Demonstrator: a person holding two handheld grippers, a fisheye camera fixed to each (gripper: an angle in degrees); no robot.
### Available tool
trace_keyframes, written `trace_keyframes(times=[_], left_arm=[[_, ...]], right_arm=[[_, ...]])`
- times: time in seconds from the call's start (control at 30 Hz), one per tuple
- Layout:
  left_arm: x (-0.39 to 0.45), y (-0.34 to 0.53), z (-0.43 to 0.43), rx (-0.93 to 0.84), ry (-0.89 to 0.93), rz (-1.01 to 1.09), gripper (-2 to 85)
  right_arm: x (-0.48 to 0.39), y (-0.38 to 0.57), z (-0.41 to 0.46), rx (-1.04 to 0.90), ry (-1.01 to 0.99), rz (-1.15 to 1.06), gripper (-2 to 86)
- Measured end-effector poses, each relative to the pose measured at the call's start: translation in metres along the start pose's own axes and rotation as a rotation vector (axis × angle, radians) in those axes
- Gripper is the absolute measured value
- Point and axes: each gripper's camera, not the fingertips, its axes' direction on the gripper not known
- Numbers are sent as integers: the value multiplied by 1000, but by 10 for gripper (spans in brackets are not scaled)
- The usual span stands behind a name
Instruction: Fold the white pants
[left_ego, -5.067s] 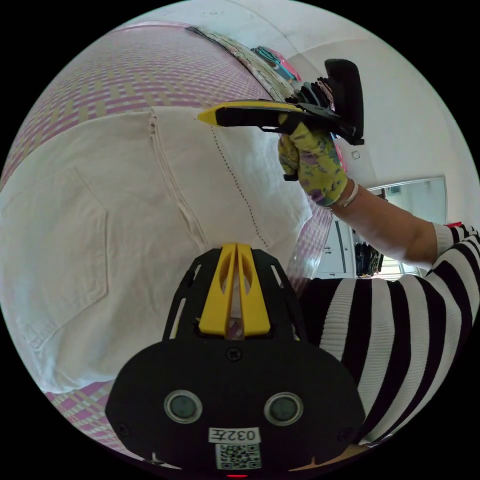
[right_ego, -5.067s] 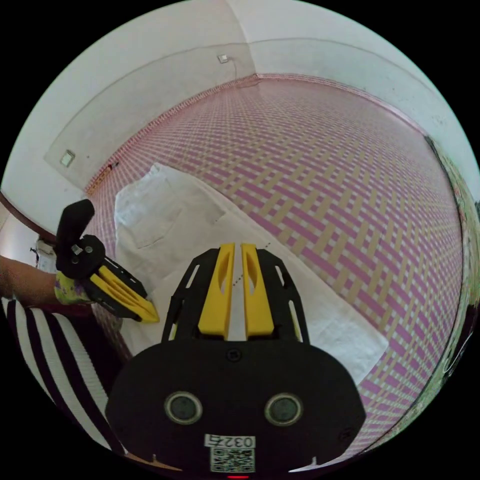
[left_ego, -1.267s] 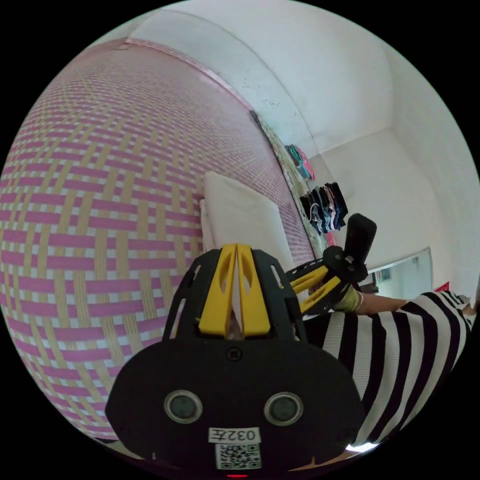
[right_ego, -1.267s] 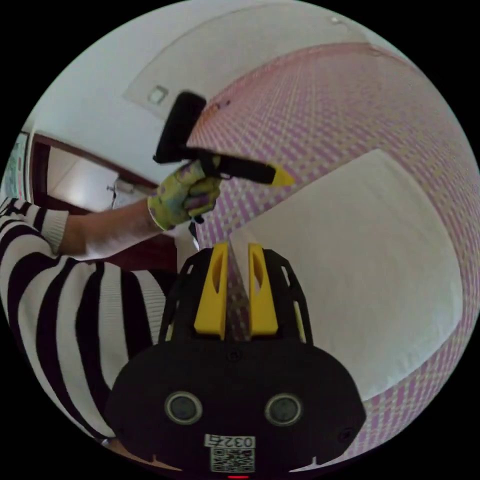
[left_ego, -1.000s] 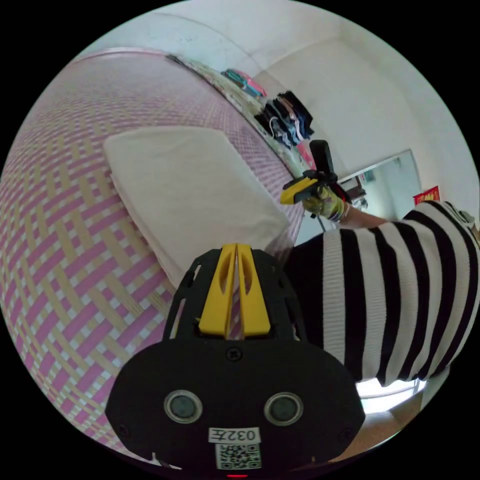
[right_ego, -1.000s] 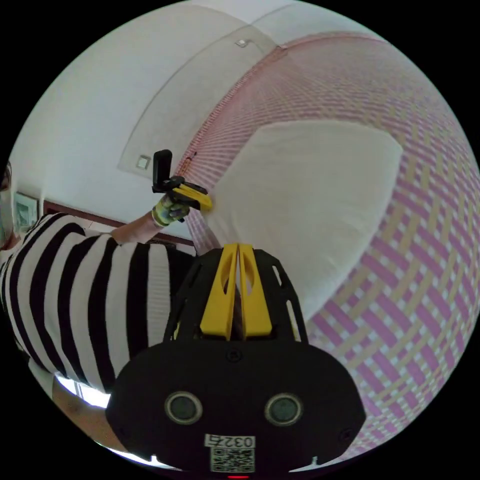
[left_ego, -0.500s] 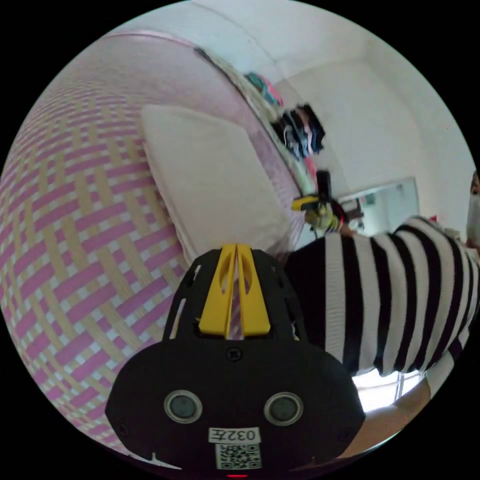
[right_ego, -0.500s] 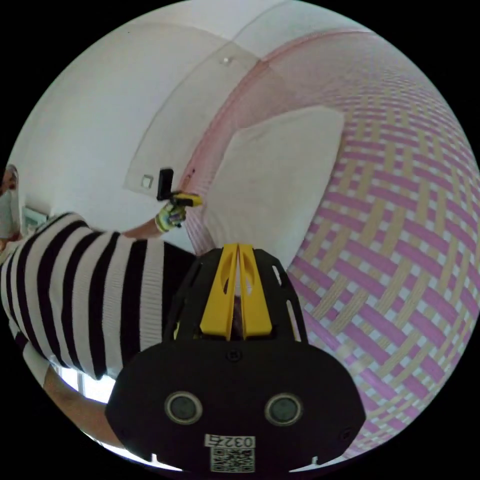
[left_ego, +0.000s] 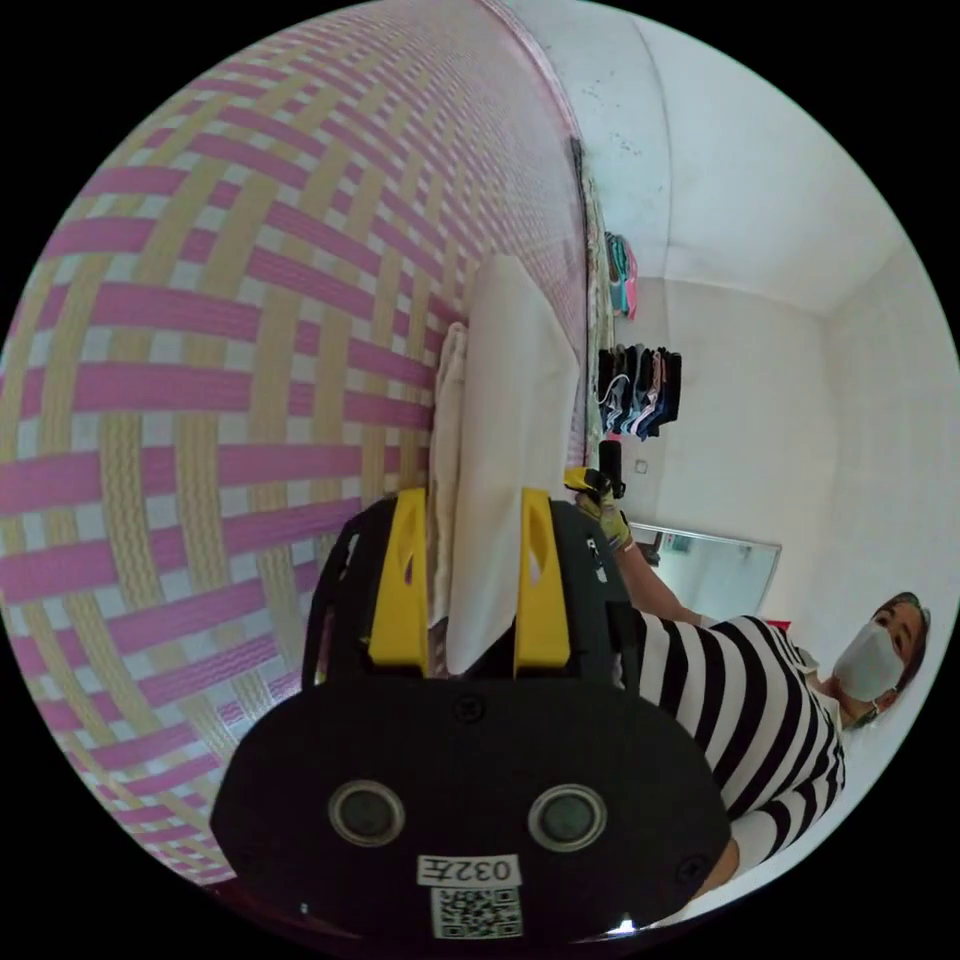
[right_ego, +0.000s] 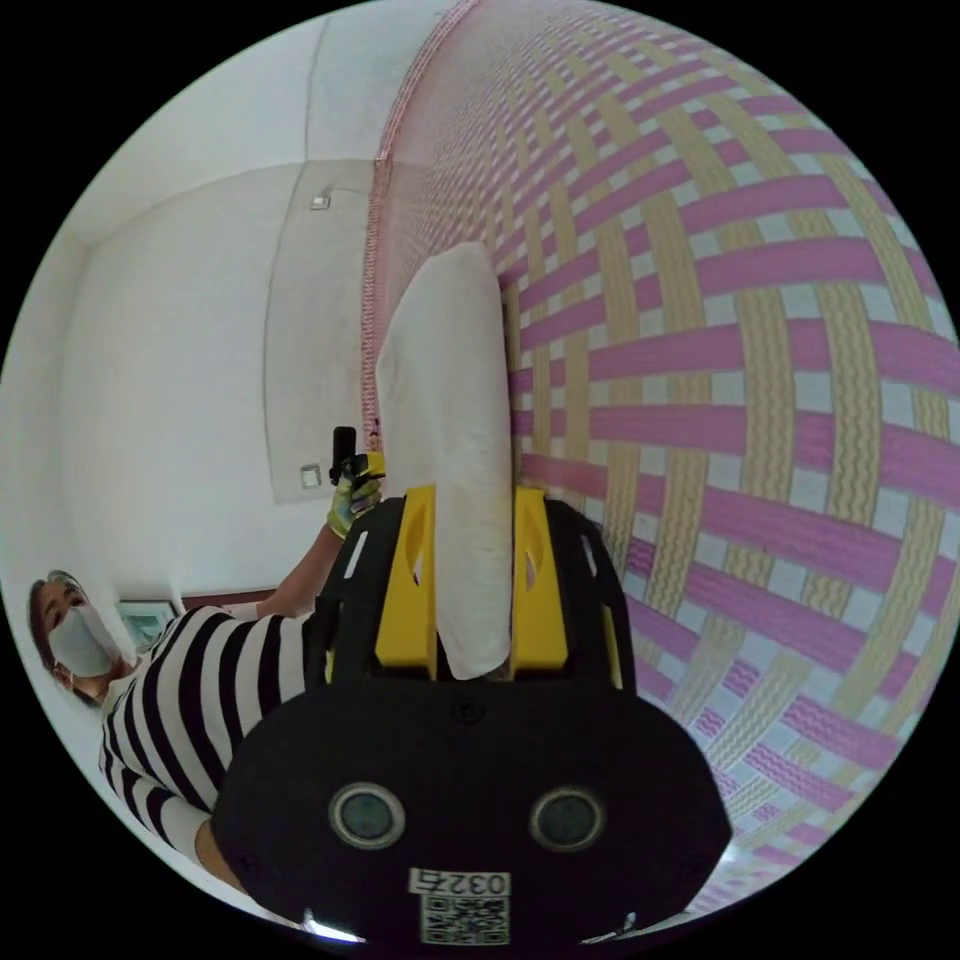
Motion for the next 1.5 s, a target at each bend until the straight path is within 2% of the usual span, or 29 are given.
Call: trace_keyframes(times=[0.23,0.4,0.47,0.57,0.8,0.9,0.97,1.17,1.33,1.5], left_arm=[[-32,-44,6,-105,-6,19,94],[-68,-48,3,-52,18,26,53],[-83,-41,-2,16,-3,36,39],[-99,-33,-7,76,44,65,24],[-122,-23,7,59,155,219,20],[-144,-33,25,-7,268,277,20],[-160,-46,47,-93,342,313,20],[-182,-60,128,-278,373,407,22],[-199,-55,208,-355,396,429,25],[-214,-49,306,-393,337,421,22]], right_arm=[[-14,5,8,-79,-28,-13,88],[-43,18,28,-110,62,-70,77],[-59,40,31,-49,113,-91,59],[-79,79,29,61,84,-94,49],[-148,196,27,251,184,-144,47],[-171,261,17,372,188,-126,45],[-189,315,10,466,211,-105,45],[-212,450,1,638,262,-32,46],[-210,559,-21,761,236,-12,46],[-195,659,-58,826,213,-16,46]])
